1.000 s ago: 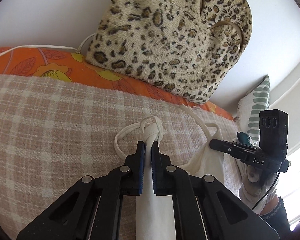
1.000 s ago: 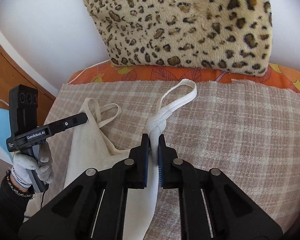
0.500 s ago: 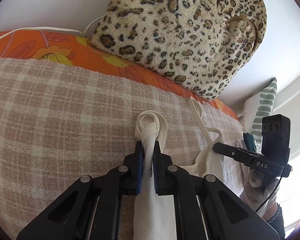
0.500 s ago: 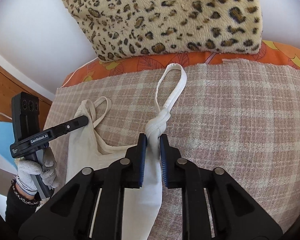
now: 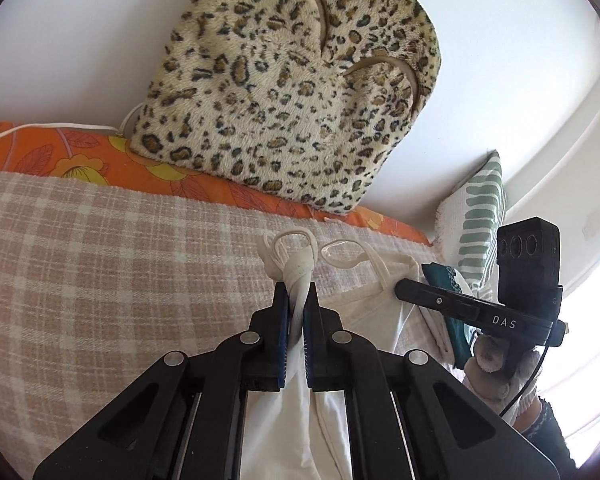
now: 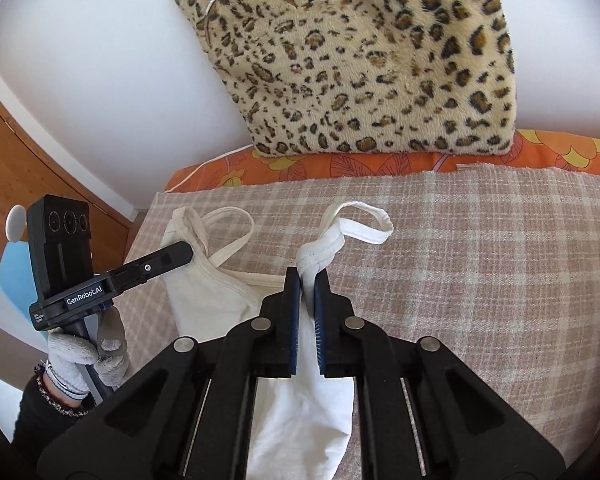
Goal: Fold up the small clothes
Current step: 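Close both grippers on the shoulder straps, then lift the straps and fold them down over the folded hem with both grippers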
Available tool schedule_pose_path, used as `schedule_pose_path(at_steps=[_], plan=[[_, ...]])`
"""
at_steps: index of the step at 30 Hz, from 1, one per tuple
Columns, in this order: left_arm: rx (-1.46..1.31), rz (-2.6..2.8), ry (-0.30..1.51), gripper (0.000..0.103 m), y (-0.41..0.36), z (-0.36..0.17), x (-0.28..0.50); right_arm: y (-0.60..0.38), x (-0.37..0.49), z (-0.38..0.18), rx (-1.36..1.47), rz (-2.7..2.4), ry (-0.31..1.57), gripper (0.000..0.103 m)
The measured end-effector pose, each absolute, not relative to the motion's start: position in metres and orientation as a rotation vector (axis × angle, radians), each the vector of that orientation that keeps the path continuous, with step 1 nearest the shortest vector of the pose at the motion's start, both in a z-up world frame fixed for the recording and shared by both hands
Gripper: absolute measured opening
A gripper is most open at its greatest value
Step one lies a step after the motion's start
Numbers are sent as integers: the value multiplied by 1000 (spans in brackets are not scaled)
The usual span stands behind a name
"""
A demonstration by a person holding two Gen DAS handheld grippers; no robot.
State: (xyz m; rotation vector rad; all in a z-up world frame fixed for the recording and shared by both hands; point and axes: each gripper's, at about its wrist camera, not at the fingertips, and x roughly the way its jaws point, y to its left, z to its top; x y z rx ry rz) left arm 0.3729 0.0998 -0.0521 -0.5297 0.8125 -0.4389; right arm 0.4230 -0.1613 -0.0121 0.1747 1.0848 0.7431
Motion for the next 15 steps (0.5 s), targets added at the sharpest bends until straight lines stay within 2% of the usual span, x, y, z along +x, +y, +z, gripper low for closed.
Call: schedule_pose_path(at_steps=[6, 15], plan=[[-508, -474, 782, 5, 96, -29, 330, -179, 380, 4, 148, 787, 1023, 7], [-516, -498, 781, 5, 90, -25, 266, -190, 300, 16, 90, 811, 1002, 7]])
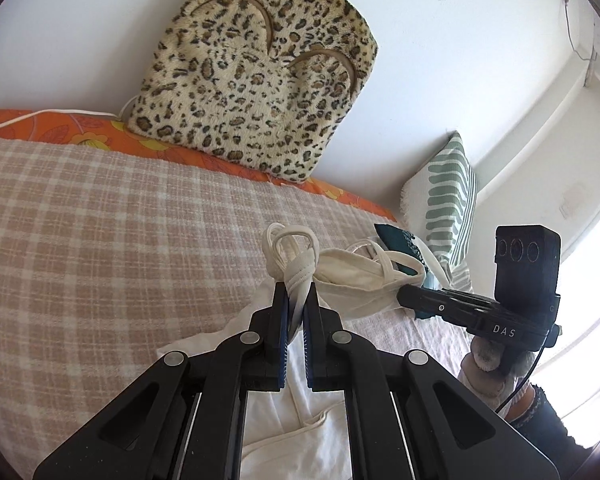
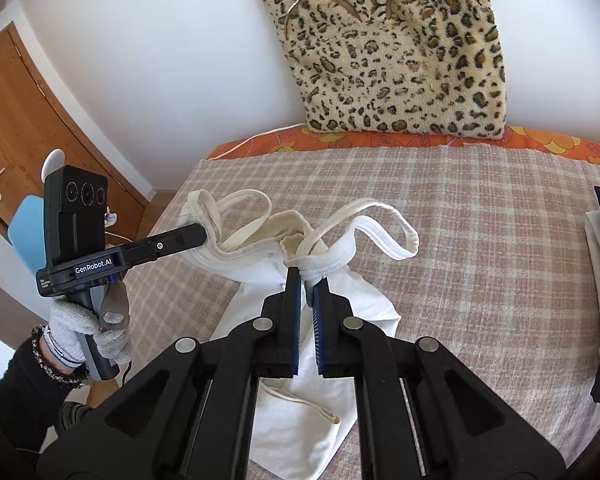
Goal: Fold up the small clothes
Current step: 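Lift the straps and fold them down over the folded hem with both grippers, then open both grippers and release the straps onto the bundle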
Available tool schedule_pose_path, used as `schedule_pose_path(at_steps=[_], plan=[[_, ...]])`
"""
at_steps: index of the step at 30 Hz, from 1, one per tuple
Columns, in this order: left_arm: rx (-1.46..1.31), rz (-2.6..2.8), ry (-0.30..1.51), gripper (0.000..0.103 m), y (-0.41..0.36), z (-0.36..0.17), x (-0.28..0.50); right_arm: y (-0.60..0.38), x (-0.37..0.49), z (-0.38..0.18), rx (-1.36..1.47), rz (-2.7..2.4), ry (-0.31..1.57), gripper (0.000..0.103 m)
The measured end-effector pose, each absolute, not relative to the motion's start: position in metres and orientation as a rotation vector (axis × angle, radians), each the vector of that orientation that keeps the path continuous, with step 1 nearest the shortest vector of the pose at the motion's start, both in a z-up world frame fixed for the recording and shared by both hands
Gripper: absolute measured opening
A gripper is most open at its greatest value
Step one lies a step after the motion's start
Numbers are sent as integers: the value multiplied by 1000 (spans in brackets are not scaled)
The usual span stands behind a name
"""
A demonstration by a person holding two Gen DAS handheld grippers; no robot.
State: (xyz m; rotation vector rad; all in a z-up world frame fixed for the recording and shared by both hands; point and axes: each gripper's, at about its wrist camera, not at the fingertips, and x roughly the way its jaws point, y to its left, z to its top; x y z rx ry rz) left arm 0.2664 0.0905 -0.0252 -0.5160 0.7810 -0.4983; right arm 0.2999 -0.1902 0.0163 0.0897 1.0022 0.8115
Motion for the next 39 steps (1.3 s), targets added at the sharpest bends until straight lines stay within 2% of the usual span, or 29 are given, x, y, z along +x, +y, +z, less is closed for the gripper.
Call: schedule_pose_path(at_steps=[14, 33, 35, 37, 39], plan=[[-395, -532, 833, 5, 76, -56, 182, -214, 200, -2, -32, 812, 1004, 7], [-218, -517, 891, 5, 77, -90, 136, -202, 131, -43, -298, 827, 1002, 7], [-205, -521, 925, 5, 75, -94, 132, -201, 127, -52, -342, 835, 1025, 7], [-165, -510, 948, 12, 74, -98, 126, -204, 124, -59, -379, 831, 1046, 7], [-126, -492, 984, 14, 73, -102, 119, -209, 122, -63, -391, 842, 1077, 7]])
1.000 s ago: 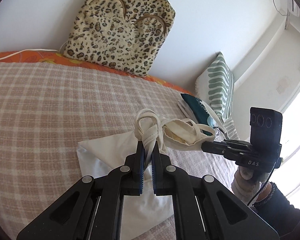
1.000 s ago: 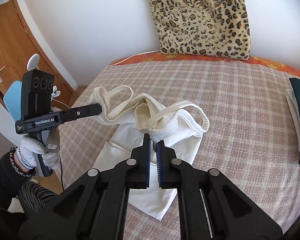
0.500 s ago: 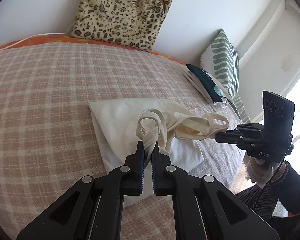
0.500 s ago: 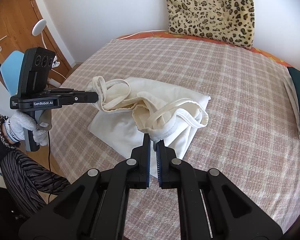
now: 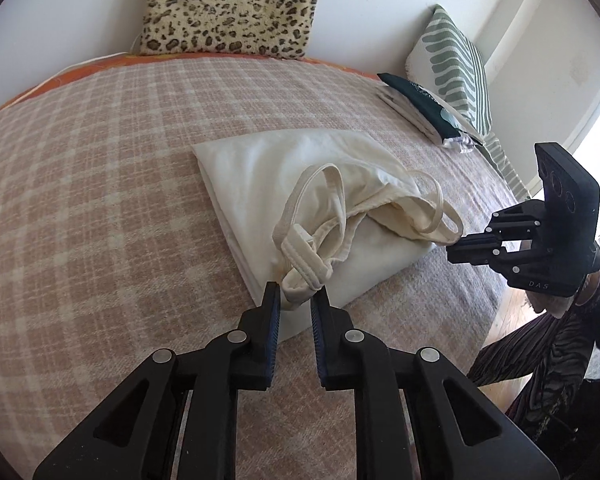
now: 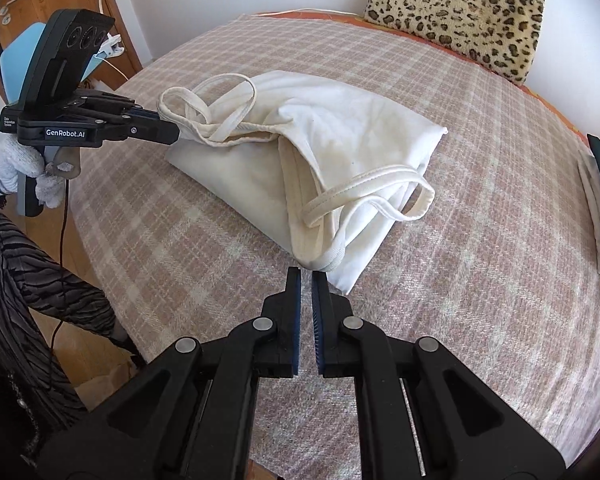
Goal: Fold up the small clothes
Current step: 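Open both grippers and release the straps onto the bundle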
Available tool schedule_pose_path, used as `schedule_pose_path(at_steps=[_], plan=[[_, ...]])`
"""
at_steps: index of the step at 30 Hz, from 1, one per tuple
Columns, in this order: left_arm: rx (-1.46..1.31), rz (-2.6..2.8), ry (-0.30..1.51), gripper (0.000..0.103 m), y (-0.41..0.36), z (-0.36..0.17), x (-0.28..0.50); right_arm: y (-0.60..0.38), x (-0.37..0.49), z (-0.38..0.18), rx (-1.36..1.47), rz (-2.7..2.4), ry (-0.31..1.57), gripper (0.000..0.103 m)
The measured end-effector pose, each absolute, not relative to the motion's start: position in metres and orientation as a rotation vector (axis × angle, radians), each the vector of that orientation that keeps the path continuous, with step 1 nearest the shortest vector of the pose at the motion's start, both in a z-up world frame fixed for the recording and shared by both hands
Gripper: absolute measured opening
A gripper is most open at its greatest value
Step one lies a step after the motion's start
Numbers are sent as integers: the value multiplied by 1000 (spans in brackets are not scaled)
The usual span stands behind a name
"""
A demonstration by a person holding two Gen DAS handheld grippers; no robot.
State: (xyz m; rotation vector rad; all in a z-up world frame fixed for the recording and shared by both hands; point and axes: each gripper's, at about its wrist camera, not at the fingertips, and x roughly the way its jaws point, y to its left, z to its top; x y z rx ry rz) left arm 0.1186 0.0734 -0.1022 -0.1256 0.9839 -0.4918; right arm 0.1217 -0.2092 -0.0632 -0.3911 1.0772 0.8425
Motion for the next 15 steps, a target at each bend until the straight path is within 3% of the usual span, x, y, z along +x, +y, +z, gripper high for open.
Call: schedule_pose_path(at_steps=[8, 10, 11, 12, 15], plan=[[-134, -502, 942, 14, 91, -76, 84, -239, 115, -27, -318, 831, 1002, 9], [-158, -504, 906, 14, 90, -65, 88, -235, 118, -18, -305, 812, 962, 29], [-169, -501, 894, 14, 89, -62, 92, -231, 122, -17, -303, 797, 949, 48], [-176, -503, 889, 14, 85, -59, 98, -226, 124, -18, -304, 789, 949, 53], [-144, -506, 884, 14, 69, -57, 111, -210, 128, -28, -333, 795, 990, 53]])
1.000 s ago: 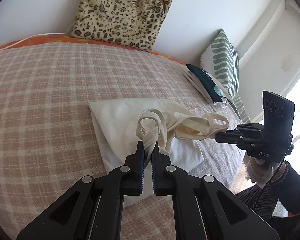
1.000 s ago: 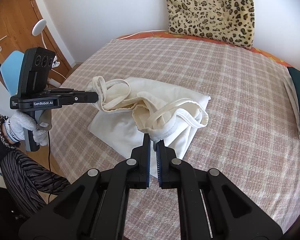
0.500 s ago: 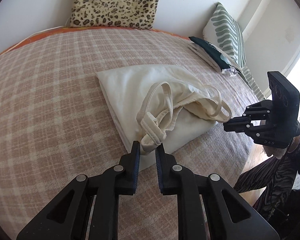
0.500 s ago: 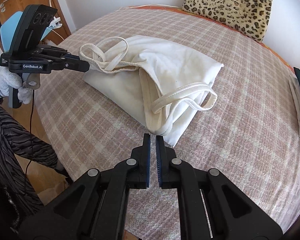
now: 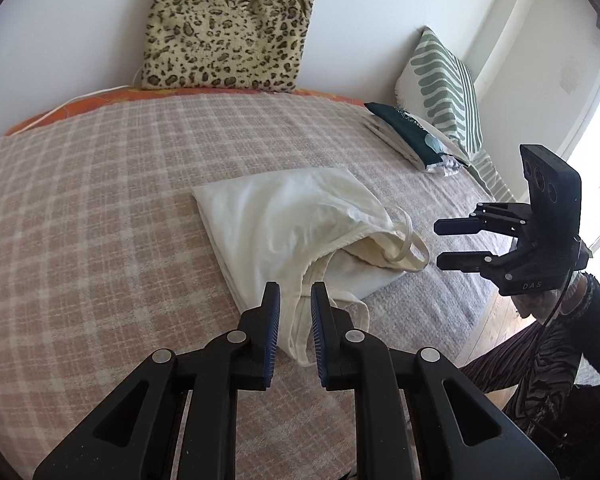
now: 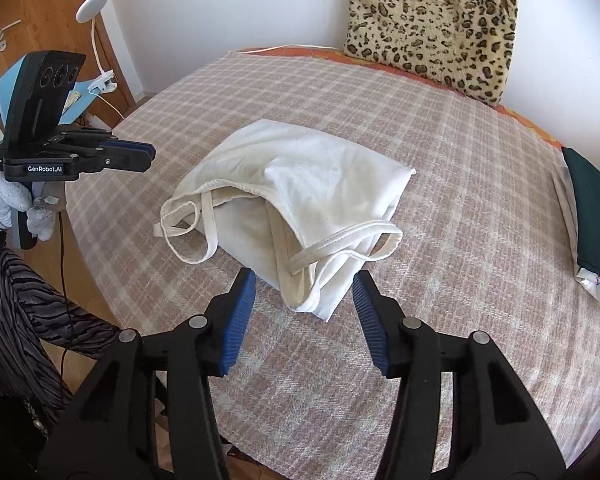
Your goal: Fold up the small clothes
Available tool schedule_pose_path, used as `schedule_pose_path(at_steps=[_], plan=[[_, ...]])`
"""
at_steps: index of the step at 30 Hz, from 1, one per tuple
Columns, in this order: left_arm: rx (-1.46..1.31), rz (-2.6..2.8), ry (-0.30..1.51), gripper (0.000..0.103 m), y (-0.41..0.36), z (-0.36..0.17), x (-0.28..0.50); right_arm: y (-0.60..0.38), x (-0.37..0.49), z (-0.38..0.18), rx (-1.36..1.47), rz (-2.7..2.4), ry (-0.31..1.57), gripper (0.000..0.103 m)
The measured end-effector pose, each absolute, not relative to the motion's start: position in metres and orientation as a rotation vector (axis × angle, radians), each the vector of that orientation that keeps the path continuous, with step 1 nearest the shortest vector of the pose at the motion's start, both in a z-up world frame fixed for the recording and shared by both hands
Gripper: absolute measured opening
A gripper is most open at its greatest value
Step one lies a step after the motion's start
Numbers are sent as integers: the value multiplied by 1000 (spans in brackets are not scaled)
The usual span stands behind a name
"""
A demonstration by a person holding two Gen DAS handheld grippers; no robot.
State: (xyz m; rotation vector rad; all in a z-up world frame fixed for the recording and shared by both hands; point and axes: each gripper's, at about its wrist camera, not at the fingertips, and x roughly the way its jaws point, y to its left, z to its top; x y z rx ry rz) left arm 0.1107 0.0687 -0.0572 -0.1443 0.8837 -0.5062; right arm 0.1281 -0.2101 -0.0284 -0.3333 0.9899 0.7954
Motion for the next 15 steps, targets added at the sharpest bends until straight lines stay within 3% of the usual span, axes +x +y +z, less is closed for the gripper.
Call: schedule_pose_path(at_steps=[2, 4, 5, 6, 11, 15], plan=[[-115, -518, 899, 14, 55, -63, 116, -199, 127, -37, -395, 766, 997, 53], [-94, -524, 919, 14, 45, -72, 121, -191, 123, -45, -438, 759, 993, 40], [-74, -519, 931, 14, 41, -77, 122, -187, 121, -49, -460, 753, 1000, 18], [-49, -511, 943, 14, 37, -81, 124, -184, 119, -52, -490, 733, 1004, 8], [-6, -503, 1008, 14, 34, -102, 126, -188, 99, -37, -638, 637, 842, 6], [8, -517, 1013, 14, 38, -107, 118, -190, 93, -46, -663, 685, 875, 7]])
